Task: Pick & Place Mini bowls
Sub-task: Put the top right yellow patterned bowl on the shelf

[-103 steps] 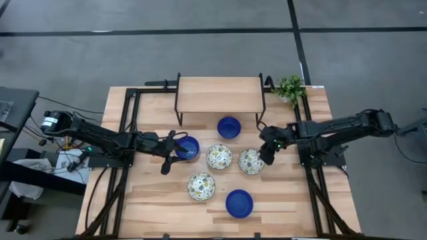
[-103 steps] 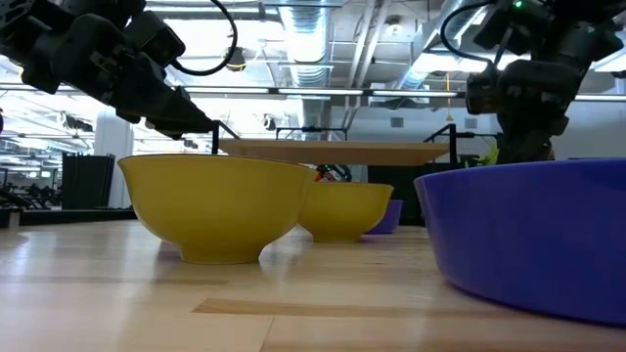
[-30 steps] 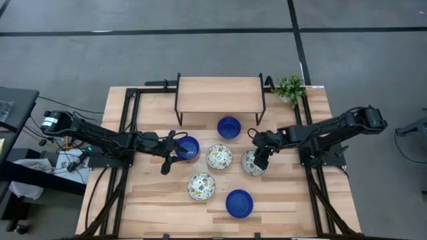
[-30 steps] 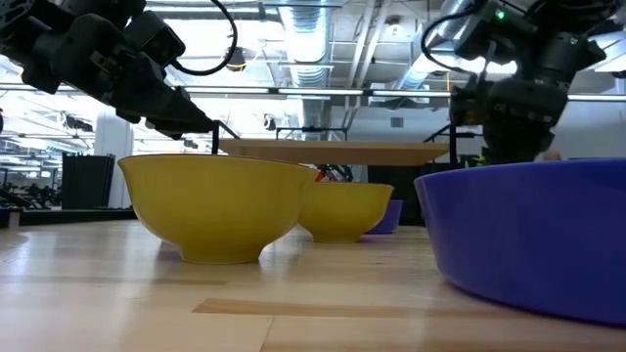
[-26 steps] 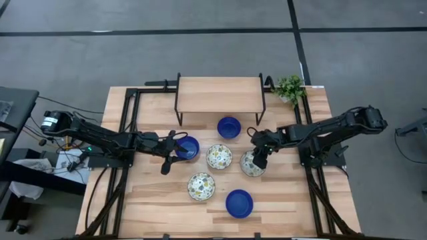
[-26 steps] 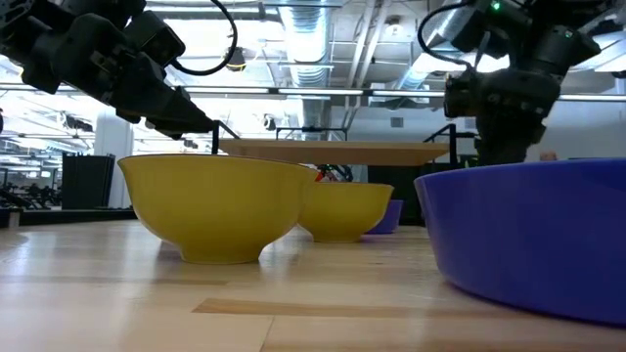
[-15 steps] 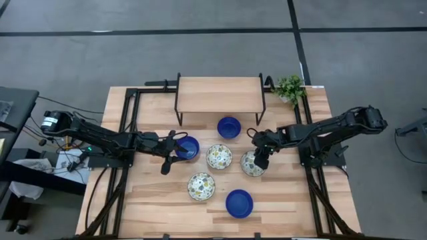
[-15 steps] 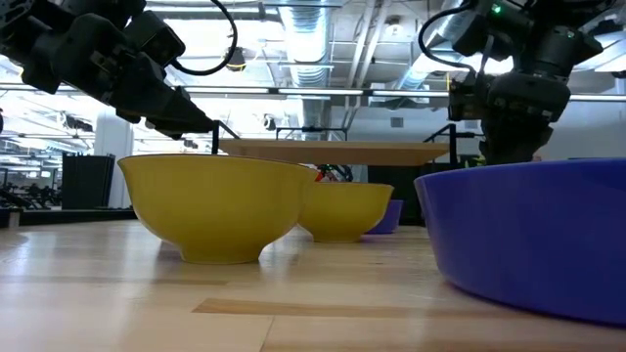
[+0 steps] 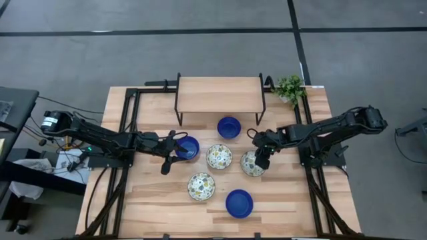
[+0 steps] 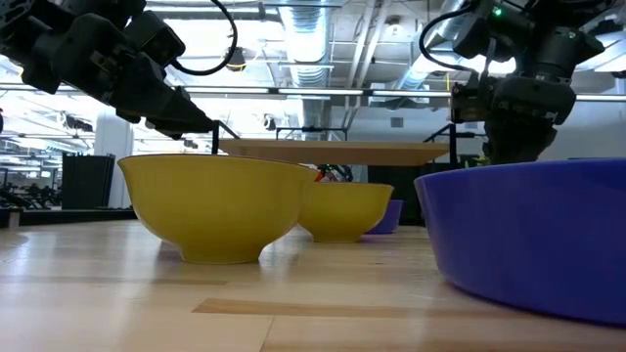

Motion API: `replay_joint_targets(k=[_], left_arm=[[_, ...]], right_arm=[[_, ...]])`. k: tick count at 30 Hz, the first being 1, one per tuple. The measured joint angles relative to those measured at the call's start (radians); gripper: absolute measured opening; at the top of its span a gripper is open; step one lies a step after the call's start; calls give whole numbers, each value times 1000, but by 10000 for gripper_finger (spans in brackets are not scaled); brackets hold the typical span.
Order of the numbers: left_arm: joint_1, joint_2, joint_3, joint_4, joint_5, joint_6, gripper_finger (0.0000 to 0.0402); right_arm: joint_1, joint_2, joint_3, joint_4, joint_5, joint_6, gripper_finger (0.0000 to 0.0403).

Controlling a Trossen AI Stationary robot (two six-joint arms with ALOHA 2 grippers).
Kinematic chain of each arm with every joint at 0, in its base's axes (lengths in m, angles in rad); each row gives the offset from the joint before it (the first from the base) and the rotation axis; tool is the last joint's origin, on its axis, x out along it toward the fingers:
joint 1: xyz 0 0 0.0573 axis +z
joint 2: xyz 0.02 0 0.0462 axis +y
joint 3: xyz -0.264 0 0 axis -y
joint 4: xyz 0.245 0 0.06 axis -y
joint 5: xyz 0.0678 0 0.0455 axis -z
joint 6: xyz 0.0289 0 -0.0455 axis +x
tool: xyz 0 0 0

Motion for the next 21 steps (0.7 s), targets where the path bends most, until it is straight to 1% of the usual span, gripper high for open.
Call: replay_joint_targets(k=[18,21], left_arm=[[0,0,0,0,0,0,153],[0,0,0,0,0,0,153]], right_arm=[[0,0,0,1,1,-2,8],[0,0,0,-2,0,-2,6]])
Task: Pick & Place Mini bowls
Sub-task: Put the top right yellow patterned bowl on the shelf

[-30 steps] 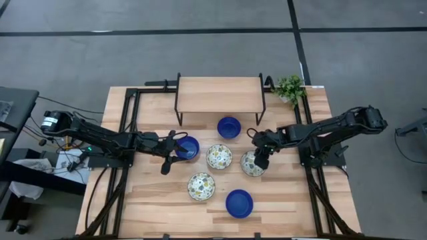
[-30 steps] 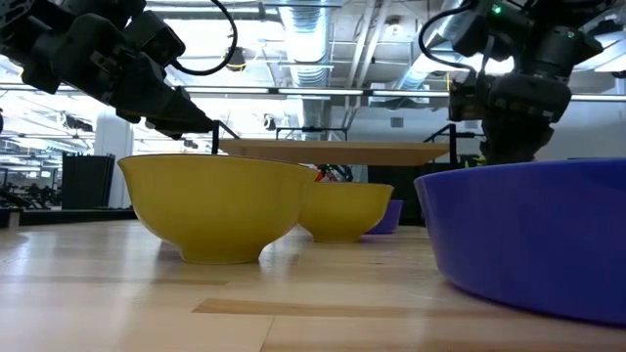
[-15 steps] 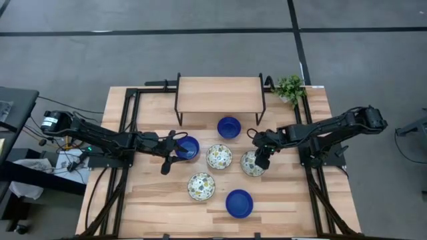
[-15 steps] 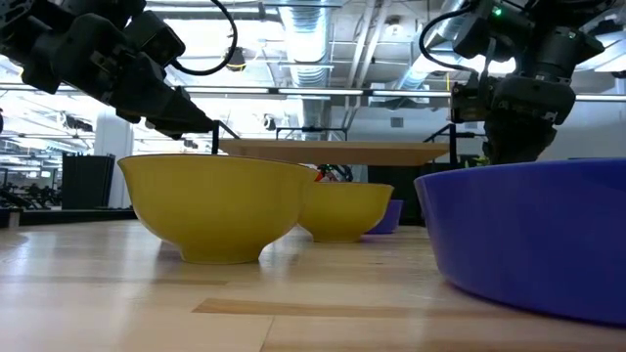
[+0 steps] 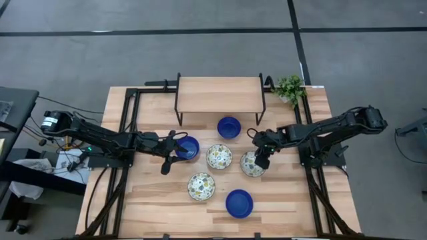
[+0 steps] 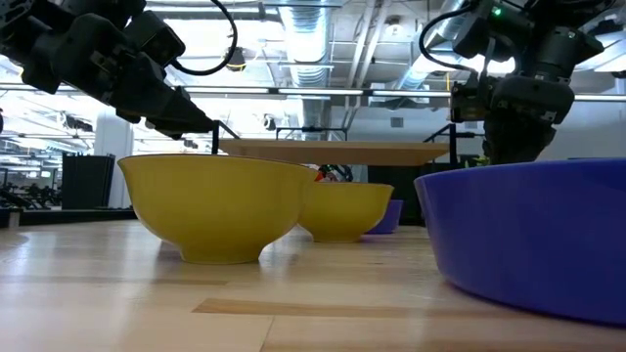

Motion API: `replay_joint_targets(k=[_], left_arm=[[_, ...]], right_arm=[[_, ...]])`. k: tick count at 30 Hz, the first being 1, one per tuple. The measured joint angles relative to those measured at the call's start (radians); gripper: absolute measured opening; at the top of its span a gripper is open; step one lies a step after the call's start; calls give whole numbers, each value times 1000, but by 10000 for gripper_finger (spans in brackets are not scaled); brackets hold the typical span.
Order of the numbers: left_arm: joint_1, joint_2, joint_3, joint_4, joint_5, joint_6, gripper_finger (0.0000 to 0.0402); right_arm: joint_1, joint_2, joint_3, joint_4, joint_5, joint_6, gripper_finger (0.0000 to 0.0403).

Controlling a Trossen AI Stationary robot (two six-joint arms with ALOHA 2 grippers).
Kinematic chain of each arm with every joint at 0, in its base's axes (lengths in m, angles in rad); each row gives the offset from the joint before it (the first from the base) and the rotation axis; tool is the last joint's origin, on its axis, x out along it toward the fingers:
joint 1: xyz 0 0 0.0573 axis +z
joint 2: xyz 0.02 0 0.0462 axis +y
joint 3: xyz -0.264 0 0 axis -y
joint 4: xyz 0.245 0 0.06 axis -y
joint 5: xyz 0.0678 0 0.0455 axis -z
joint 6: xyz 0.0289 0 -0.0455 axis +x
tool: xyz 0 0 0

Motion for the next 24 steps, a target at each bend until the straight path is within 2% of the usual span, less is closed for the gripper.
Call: replay_joint_targets(k=[14,24], left_arm=[[0,0,0,0,0,0,153],[0,0,0,0,0,0,153]], right_arm=[[3,6,2,-15,-5,34,6],[4,10,-2,-26,-11,36,65]])
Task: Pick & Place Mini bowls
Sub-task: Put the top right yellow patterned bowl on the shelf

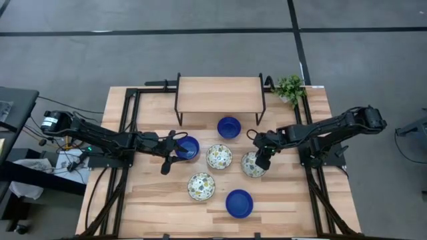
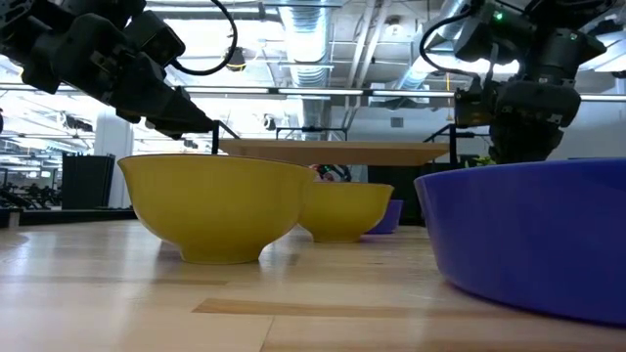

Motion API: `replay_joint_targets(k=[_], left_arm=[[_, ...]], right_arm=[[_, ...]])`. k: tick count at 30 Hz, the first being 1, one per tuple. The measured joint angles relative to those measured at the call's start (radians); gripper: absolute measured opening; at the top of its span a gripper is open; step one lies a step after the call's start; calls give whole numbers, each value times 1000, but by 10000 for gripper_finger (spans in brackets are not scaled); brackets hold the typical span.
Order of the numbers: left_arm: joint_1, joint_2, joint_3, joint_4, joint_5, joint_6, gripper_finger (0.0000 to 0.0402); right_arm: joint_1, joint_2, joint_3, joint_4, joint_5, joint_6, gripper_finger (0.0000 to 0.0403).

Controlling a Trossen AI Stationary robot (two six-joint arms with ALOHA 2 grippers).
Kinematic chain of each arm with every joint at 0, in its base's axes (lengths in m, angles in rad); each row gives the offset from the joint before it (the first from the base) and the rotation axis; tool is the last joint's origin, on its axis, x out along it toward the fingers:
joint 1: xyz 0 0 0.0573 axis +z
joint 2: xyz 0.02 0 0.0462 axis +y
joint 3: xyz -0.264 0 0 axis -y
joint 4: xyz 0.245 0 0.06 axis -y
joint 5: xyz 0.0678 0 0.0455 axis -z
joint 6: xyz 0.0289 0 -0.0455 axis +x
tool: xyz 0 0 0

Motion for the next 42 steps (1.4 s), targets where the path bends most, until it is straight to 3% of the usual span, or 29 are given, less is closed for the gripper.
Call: replay_joint_targets(k=[8,16,30,42], left_arm=[[0,0,0,0,0,0,153],[0,0,0,0,0,0,153],[0,0,0,0,0,0,153],[0,0,0,0,0,0,153]], right_arm=[[0,0,0,4,3,0,66],[-1,-3,4,15,-49,-1,9],[-13,-5,9,44,-40,-41,2],[-76,-3,136,-67,-14,-109,0]])
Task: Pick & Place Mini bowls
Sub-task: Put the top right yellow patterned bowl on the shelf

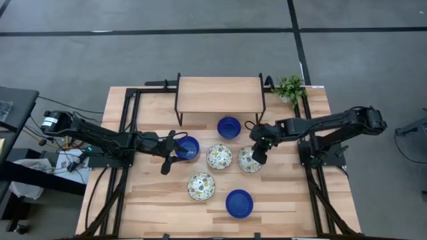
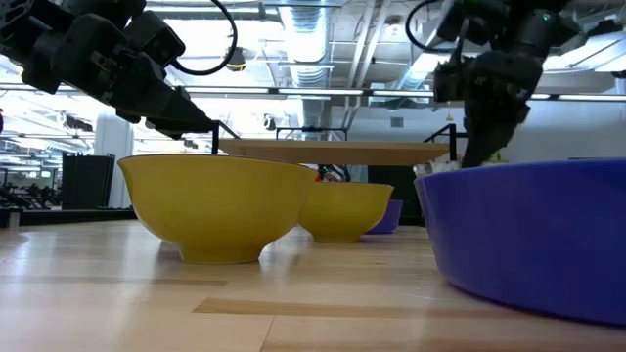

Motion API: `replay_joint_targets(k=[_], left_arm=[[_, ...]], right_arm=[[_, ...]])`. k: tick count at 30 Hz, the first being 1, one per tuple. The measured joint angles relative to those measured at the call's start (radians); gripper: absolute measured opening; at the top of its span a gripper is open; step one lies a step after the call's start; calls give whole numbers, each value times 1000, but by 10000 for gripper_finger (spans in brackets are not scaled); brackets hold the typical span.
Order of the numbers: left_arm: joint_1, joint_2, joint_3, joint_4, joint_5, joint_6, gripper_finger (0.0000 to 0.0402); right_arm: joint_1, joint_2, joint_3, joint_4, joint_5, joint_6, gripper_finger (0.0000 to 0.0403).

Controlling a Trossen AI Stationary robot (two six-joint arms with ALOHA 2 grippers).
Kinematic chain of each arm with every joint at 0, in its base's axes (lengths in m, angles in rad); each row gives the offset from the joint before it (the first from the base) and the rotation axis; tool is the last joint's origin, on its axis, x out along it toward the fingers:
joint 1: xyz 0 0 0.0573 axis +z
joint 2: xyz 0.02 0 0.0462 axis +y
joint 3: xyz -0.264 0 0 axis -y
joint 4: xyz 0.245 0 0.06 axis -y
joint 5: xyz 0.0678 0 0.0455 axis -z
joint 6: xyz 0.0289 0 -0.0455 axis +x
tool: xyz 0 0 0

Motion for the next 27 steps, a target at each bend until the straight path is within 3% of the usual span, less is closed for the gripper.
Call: replay_joint_targets(k=[19,27], left_arm=[[0,0,0,0,0,0,153],[0,0,0,0,0,-11,153]], right_arm=[[-33,-1,282,-174,-4,-87,0],[-113,-1,442,-206,-5,-93,0]])
